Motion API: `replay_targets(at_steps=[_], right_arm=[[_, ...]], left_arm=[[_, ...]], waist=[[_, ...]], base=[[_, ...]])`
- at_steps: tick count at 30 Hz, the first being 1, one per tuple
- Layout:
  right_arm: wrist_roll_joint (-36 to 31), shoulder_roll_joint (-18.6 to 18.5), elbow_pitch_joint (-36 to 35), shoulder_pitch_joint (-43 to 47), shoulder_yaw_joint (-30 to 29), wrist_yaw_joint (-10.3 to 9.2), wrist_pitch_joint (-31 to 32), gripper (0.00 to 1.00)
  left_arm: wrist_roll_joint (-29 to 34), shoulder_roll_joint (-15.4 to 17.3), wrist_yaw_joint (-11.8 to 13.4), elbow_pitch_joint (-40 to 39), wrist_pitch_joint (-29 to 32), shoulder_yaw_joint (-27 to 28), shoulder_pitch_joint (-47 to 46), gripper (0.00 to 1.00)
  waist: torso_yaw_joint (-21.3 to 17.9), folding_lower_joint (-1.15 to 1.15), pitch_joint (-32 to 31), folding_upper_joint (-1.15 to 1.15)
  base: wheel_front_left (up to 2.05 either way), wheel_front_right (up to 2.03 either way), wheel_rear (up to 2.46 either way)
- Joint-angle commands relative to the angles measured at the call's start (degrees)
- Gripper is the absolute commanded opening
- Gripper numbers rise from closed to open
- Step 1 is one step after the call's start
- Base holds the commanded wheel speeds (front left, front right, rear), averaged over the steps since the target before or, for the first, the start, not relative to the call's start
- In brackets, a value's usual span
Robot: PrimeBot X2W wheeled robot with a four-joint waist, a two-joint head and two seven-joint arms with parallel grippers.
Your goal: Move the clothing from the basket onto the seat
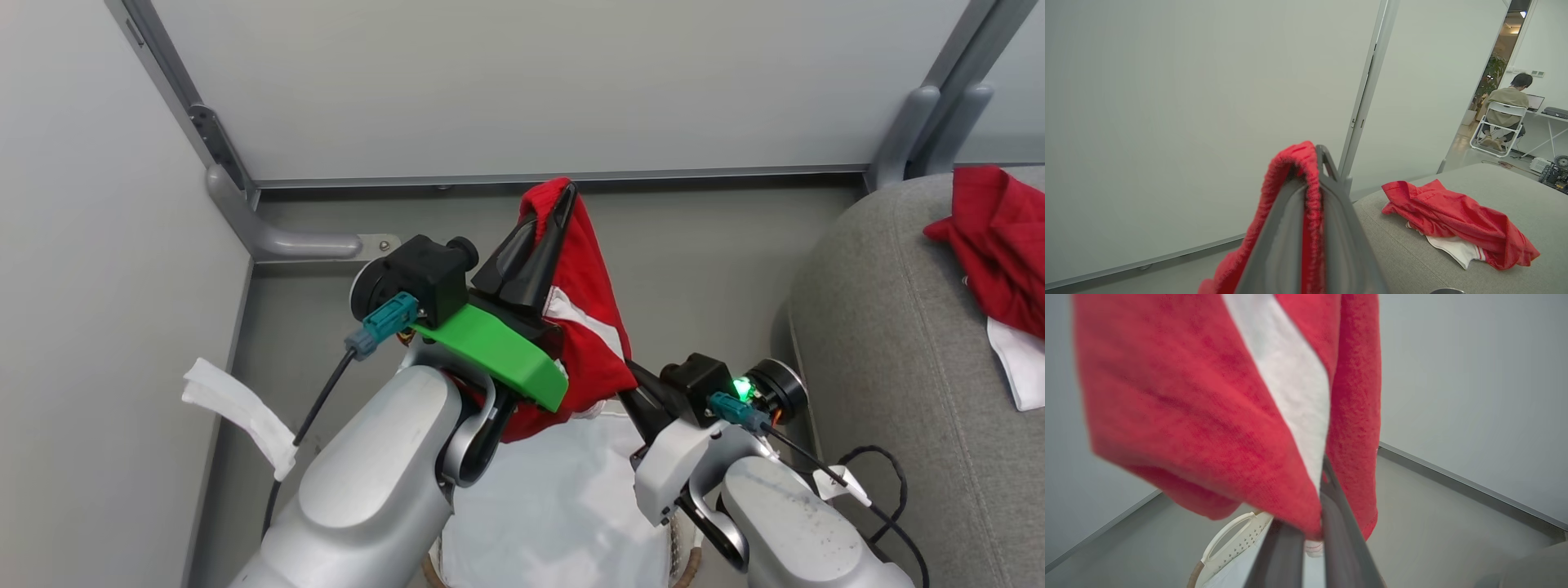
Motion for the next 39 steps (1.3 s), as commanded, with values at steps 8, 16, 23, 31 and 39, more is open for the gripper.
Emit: replay_targets(at_steps=[8, 16, 23, 31, 39], right_arm=[[0.4, -0.3, -4.5, 4.7, -5.7, -0.08, 0.0, 0.0], [-0.6, -0.3, -10.0, 9.8, -12.8, -0.08, 0.0, 0.0], [-0.4, -0.3, -15.2, 13.0, -18.5, -0.08, 0.0, 0.0], [0.2, -0.3, -20.0, 14.9, -21.6, -0.08, 0.0, 0.0], [0.7, -0.2, -23.9, 15.7, -23.7, -0.07, 0.0, 0.0]], left_arm=[[2.9, 0.1, 0.8, 5.2, 0.0, 0.7, 1.8, 1.0], [4.4, 0.2, -0.5, 9.3, 0.0, 4.1, 4.7, 1.0], [6.3, 0.3, -1.6, 11.6, 0.0, 7.4, 7.1, 1.0], [8.4, 0.3, -2.4, 12.9, 0.0, 10.6, 9.5, 1.0], [11.4, 0.3, -3.0, 10.5, 0.0, 14.0, 12.2, 1.0]], waist=[[-3.8, 0.0, -0.2, 0.0], [-10.3, 0.0, -0.3, 0.0], [-17.2, 0.0, -0.3, 0.0], [-25.4, 0.0, -0.6, 0.0], [-33.2, 0.0, -0.2, 0.0]], base=[[0.0, 0.0, 0.0], [0.0, 0.0, 0.0], [0.0, 0.0, 0.0], [0.0, 0.0, 0.0], [0.0, 0.0, 0.0]])
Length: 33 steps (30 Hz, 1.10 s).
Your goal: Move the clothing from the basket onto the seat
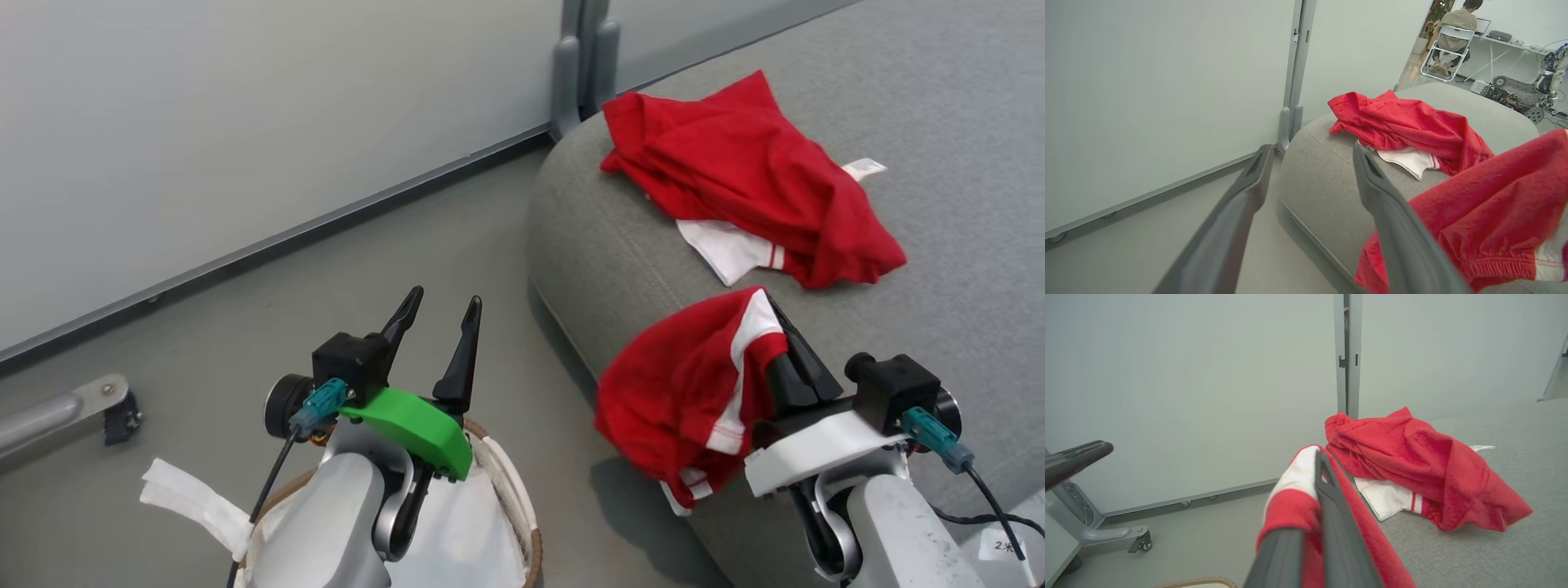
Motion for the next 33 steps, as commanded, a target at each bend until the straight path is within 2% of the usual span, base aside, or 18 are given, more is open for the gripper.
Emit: replay_targets(at_steps=[1, 6, 10, 14, 18, 23, 33], right_arm=[[-0.2, -0.2, -0.8, 0.6, -0.5, -0.08, 0.0, 0.0], [-0.9, -0.2, -2.9, 0.1, -1.9, -0.08, 0.0, 0.0], [-1.7, -1.6, -4.9, -1.3, -3.5, -0.08, 0.0, 0.0], [-2.4, -4.9, -6.7, -5.1, -4.1, -0.08, 0.0, 0.0], [-3.1, -9.8, -7.5, -12.7, -3.4, -0.08, 0.0, 0.0], [-5.9, -16.3, -5.9, -23.7, -4.9, -0.08, 0.0, 0.0], [-11.7, -23.8, 6.6, -45.2, -5.6, -0.08, 0.0, 0.0]], left_arm=[[0.6, 0.2, -0.3, -0.6, 0.1, 0.7, 1.2, 1.0], [2.3, 0.2, -0.5, -1.9, 0.1, 1.8, 2.7, 1.0], [2.6, 0.2, -0.7, -2.4, 0.1, 0.8, 2.9, 1.0], [2.5, 0.2, -0.9, -3.0, 0.1, -0.7, 2.7, 1.0], [3.4, 0.2, -0.9, -4.0, 0.1, -1.8, 2.0, 1.0], [4.1, 0.2, -1.0, -4.4, 0.1, -4.4, 0.1, 1.0], [3.7, 0.5, -1.0, -4.7, 0.1, -10.1, -5.7, 1.0]], waist=[[-5.8, 0.0, 0.3, 0.0], [-9.1, 0.0, 1.1, 0.0], [-9.6, 0.0, 2.3, 0.0], [-9.9, 0.0, 3.9, 0.0], [-9.9, 0.0, 6.3, 0.0], [-7.9, 0.0, 10.3, 0.0], [-1.5, 0.0, 19.2, 0.0]], base=[[0.0, 0.0, 0.0], [0.0, 0.0, 0.0], [0.0, 0.0, 0.0], [0.0, 0.0, 0.0], [0.0, 0.0, 0.0], [0.0, 0.0, 0.0], [0.0, 0.0, 0.0]])
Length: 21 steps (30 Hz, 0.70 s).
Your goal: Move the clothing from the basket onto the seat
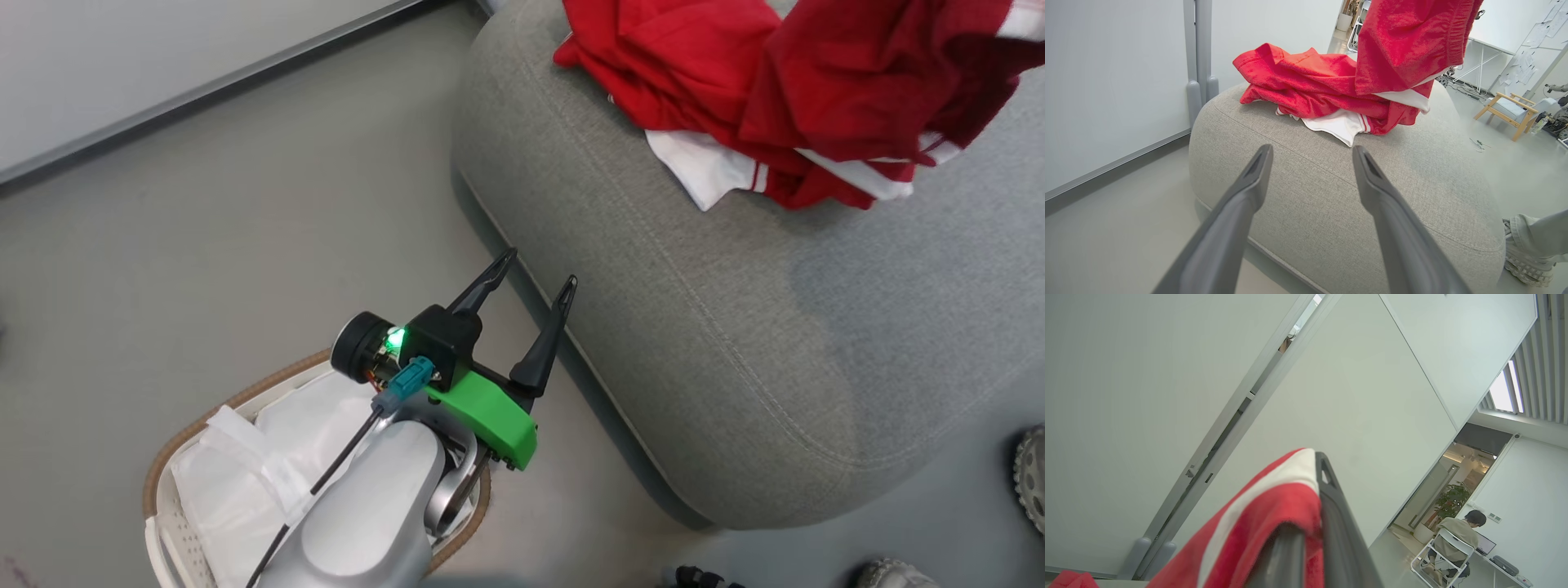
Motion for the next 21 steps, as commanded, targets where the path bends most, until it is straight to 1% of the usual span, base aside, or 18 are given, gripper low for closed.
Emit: replay_targets(at_steps=[1, 5, 9, 12, 15, 21], right_arm=[[-1.2, -0.8, 1.7, -2.3, -0.4, -0.08, 0.0, 0.0], [-3.9, -2.1, 6.6, -7.7, -1.9, -0.08, 0.0, 0.0], [-6.3, -1.4, 10.3, -9.8, -4.1, -0.08, 0.0, 0.0], [-7.7, 0.2, 13.8, -7.5, -5.4, -0.08, 0.0, 0.0], [-7.4, 2.4, 17.4, -4.4, -8.8, -0.08, 0.0, 0.0], [-7.8, 6.4, 20.5, 4.8, -12.1, -0.08, 0.0, 0.0]], left_arm=[[-0.5, 0.6, -0.3, -0.1, 0.1, -0.5, -1.7, 1.0], [-0.8, 1.0, -0.3, -0.3, 0.1, -2.3, -4.3, 1.0], [-1.1, 1.4, -0.3, -0.6, 0.1, -3.5, -6.2, 1.0], [-1.2, 1.2, -0.3, -0.8, 0.1, -4.0, -7.0, 1.0], [-1.4, 1.0, -0.3, -1.2, 0.1, -4.5, -7.4, 1.0], [-1.6, 1.3, -0.3, -1.3, 0.1, -4.6, -6.8, 1.0]], waist=[[4.9, 0.0, 5.5, 0.0], [7.8, 0.0, 8.8, 0.0], [10.3, 0.0, 11.4, 0.0], [11.9, 0.0, 12.6, 0.0], [13.1, 0.0, 13.1, 0.0], [13.6, 0.0, 13.0, 0.0]], base=[[0.0, 0.0, 0.0], [0.0, 0.0, 0.0], [0.0, 0.0, 0.0], [0.0, 0.0, 0.0], [0.0, 0.0, 0.0], [0.0, 0.0, 0.0]])
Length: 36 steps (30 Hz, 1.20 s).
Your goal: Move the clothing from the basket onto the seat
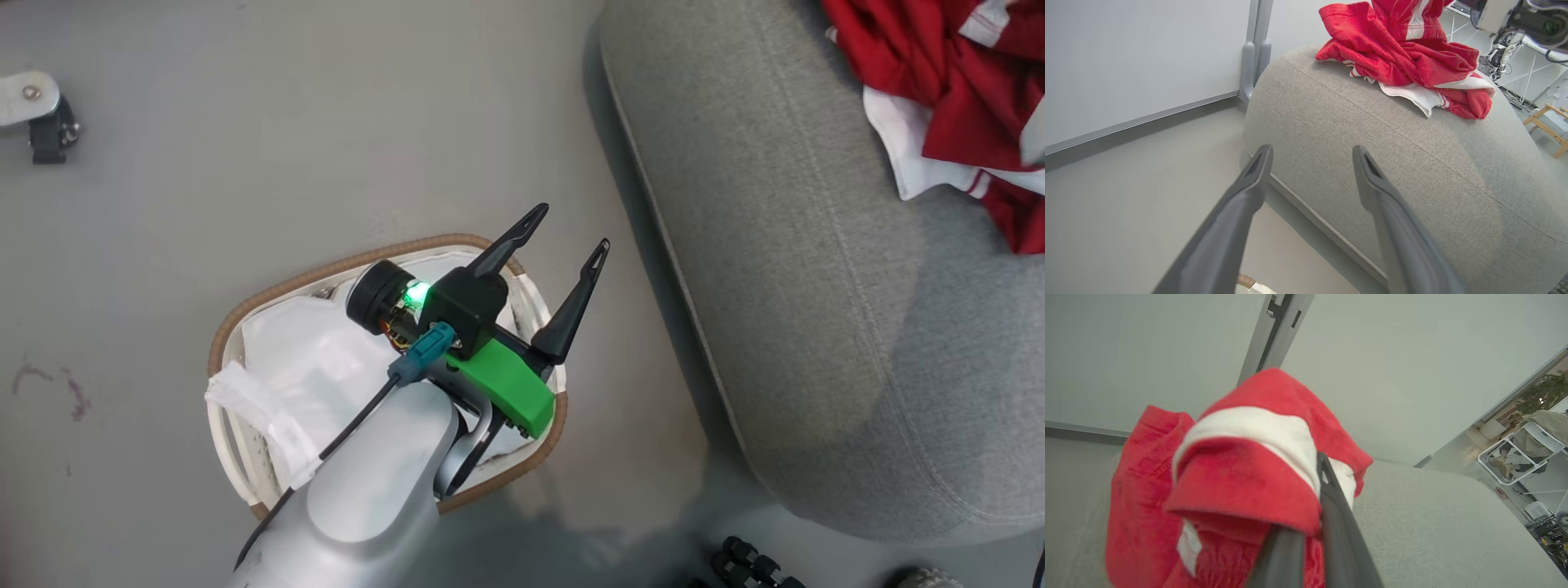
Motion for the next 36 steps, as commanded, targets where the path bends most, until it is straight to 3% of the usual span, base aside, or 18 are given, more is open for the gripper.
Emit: replay_targets(at_steps=[1, 7, 8, 9, 10, 15, 24, 36], right_arm=[[-0.1, 0.5, 0.1, 2.8, -1.1, -0.08, 0.0, 0.0], [0.2, 3.4, -0.8, 12.0, -5.8, -0.08, 0.0, 0.0], [0.0, 3.8, -1.2, 13.3, -6.7, -0.08, 0.0, 0.12], [-0.1, 4.3, -2.3, 14.7, -7.7, -0.08, 0.0, 0.44], [0.1, 4.8, -3.0, 15.8, -8.4, -0.08, 0.0, 1.0], [1.3, 7.3, -6.8, 21.4, -10.5, -0.08, 0.0, 1.0], [3.6, 9.4, -12.1, 27.9, -8.3, -0.08, 0.0, 1.0], [8.1, 10.3, -14.9, 33.8, -3.8, -0.08, 0.0, 1.0]], left_arm=[[-0.4, 0.4, -0.3, 0.1, 0.0, 0.4, -0.1, 1.0], [-0.4, 0.4, -0.3, 0.6, 0.0, 0.8, 1.2, 1.0], [-0.5, 0.3, -0.3, 0.6, 0.0, 0.9, 1.5, 1.0], [-0.5, 0.3, -0.3, 0.6, 0.0, 0.8, 1.8, 1.0], [-0.4, 0.3, -0.3, 0.7, 0.0, 0.8, 2.1, 1.0], [-0.8, 0.1, -0.3, 1.1, 0.0, 0.8, 3.6, 1.0], [-1.6, -0.4, -0.3, 1.9, 0.0, 2.0, 7.4, 1.0], [-0.7, -0.8, -0.3, 1.9, 0.1, 5.8, 14.2, 1.0]], waist=[[0.7, -0.01, 0.4, 0.0], [-0.3, -0.01, -1.9, 0.0], [-0.5, -0.01, -2.4, 0.0], [-0.8, -0.01, -3.0, 0.0], [-1.0, -0.01, -3.5, 0.0], [-2.1, -0.01, -6.9, 0.0], [-3.1, -0.01, -14.3, 0.0], [0.2, -0.01, -21.7, 0.0]], base=[[0.0, 0.0, 0.0], [0.0, 0.0, 0.0], [0.0, 0.0, 0.0], [0.0, 0.0, 0.0], [0.0, 0.0, 0.0], [0.0, 0.0, 0.0], [0.0, 0.0, 0.0], [0.0, 0.0, 0.0]])
